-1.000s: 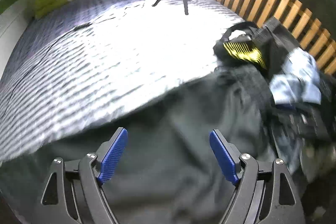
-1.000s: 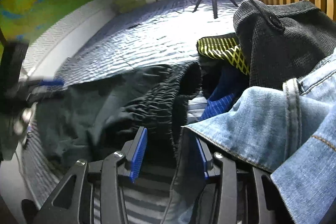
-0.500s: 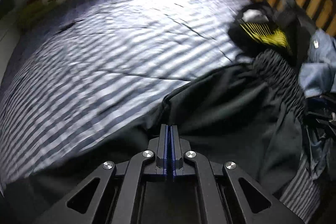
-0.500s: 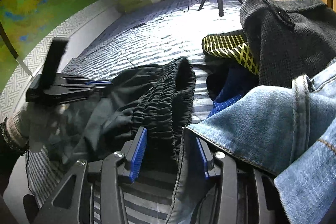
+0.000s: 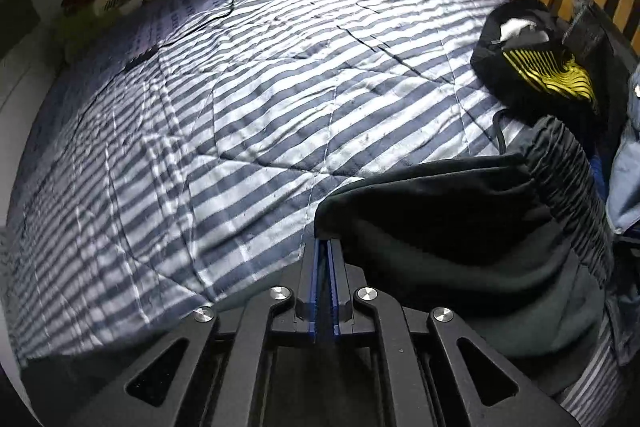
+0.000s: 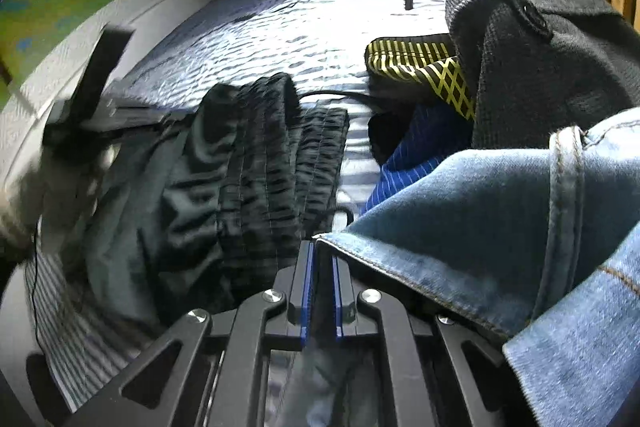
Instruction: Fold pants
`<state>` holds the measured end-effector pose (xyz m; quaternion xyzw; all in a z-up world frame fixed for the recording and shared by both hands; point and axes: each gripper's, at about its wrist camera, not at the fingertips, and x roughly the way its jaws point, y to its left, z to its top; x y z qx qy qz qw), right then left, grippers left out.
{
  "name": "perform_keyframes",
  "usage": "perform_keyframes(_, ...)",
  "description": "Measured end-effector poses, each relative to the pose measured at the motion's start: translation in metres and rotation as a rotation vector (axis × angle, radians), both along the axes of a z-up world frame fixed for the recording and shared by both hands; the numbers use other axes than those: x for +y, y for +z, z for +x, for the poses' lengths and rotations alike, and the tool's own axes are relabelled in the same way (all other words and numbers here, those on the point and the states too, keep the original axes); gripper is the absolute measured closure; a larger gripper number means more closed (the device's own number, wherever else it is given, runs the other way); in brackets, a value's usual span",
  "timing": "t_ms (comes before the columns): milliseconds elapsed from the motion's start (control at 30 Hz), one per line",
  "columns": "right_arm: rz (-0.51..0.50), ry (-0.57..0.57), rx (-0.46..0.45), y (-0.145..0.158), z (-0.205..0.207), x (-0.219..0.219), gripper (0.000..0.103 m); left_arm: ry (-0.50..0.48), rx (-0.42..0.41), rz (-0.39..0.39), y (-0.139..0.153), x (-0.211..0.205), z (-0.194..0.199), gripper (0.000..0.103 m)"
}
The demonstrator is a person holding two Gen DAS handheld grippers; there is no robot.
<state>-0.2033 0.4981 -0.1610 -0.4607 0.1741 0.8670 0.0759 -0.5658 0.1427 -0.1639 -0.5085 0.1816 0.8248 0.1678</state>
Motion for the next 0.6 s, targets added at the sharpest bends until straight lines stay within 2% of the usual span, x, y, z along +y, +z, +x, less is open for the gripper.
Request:
perform_keyframes(33, 0.007, 0.019, 0.010, 0.001, 0.002, -0.002, 0.094, 0.000, 0.011, -0.015, 0.004, -0.001, -0.001, 0.071)
perform_keyframes(100, -0.023, -0.005, 0.043, 0.002, 0.003, 0.001, 0.091, 0.006, 0.058, 0.020, 0.020, -0.004, 0.003, 0.054)
perform_keyframes(200, -0.088, 0.002, 0.087, 0.005, 0.000, 0.002, 0.068, -0.002, 0.076, 0.121, 0.050, -0.004, 0.010, 0.051)
perform_keyframes(333, -0.162, -0.025, 0.154, 0.008, -0.005, 0.006, 0.058, -0.130, 0.052, 0.167, 0.063, 0.038, 0.015, 0.041)
perform_keyframes(467, -0.163, -0.034, 0.122, 0.000, -0.014, 0.004, 0.058, -0.202, -0.070, 0.173, 0.040, 0.085, 0.000, 0.042)
perform_keyframes(500, -0.154, -0.026, 0.125, -0.001, -0.015, 0.001, 0.059, -0.214, -0.089, 0.165, 0.033, 0.095, -0.001, 0.047)
perform_keyframes(533, -0.148, -0.021, 0.129, 0.001, -0.011, 0.003, 0.066, -0.227, -0.104, 0.165, 0.028, 0.102, -0.002, 0.072)
perform_keyframes(567, -0.144, -0.012, 0.133, 0.002, -0.010, 0.002, 0.072, -0.244, -0.130, 0.173, 0.024, 0.108, -0.001, 0.080)
perform_keyframes(600, -0.137, -0.001, 0.133, 0.004, -0.006, 0.001, 0.080, -0.253, -0.124, 0.166, 0.022, 0.113, 0.003, 0.080)
